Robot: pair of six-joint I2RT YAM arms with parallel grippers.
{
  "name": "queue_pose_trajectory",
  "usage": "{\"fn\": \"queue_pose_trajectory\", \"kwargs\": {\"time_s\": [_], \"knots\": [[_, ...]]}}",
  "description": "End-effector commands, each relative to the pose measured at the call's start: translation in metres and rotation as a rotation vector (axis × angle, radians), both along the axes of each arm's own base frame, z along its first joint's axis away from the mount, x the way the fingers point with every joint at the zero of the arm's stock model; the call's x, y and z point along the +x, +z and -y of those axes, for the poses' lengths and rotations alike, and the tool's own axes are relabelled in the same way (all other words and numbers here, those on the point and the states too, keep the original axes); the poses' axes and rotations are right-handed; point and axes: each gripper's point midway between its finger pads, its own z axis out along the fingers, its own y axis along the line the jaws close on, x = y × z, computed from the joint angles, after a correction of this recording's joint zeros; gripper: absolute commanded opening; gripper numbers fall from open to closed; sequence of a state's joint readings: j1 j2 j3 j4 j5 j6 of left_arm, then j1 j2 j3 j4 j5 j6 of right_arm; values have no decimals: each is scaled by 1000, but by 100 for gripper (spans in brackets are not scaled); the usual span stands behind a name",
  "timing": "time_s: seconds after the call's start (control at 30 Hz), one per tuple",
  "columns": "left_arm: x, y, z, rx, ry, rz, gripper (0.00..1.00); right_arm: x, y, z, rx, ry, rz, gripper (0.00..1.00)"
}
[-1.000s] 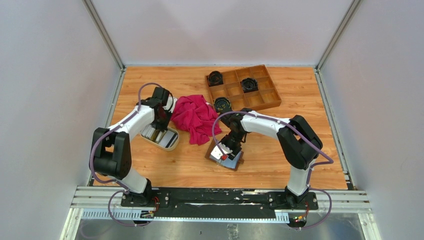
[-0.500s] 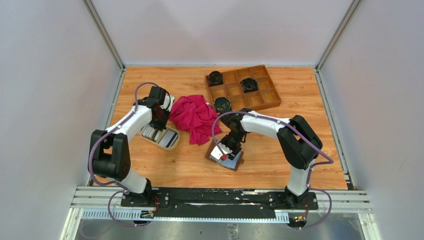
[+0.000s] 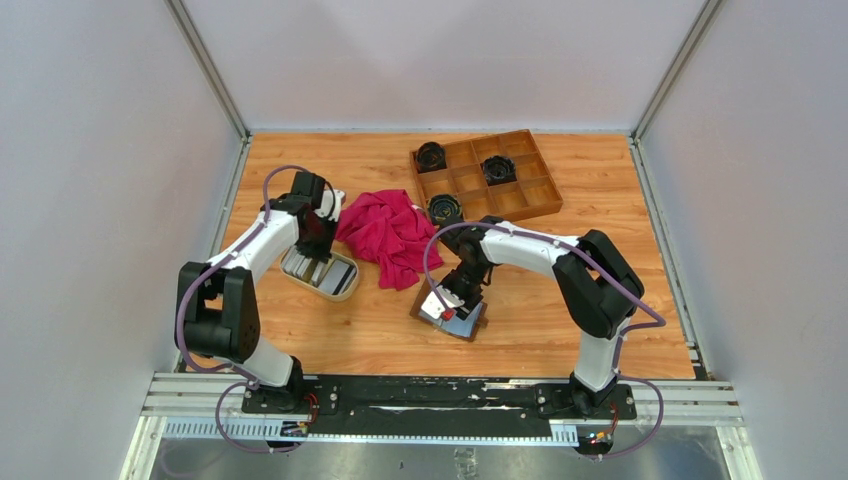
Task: Put the credit cards into the card holder
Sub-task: Pick up the credit card from the storage box.
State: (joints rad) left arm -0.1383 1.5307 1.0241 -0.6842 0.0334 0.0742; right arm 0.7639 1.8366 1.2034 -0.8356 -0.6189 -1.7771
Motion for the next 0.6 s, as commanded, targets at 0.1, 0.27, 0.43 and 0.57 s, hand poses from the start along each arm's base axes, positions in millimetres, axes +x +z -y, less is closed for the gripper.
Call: {"fn": "queue_pose_trajectory", "kwargs": {"time_s": [0.1,0.27,0.43,0.57], "knots": [[-18,-12,17,-101,-18,-94,11,-12,-22,10,-80,42,-30,48],[-17,-12,16,-95,-11,-94,27,-12,-22,10,-82,41,-32,48],[-17,-13,10,-80,3,-94,25,-13,-22,10,-83,42,-35,48],[-16,-8,8,-78,12,-77,9,-13,-22,10,-83,42,-36,48]]}}
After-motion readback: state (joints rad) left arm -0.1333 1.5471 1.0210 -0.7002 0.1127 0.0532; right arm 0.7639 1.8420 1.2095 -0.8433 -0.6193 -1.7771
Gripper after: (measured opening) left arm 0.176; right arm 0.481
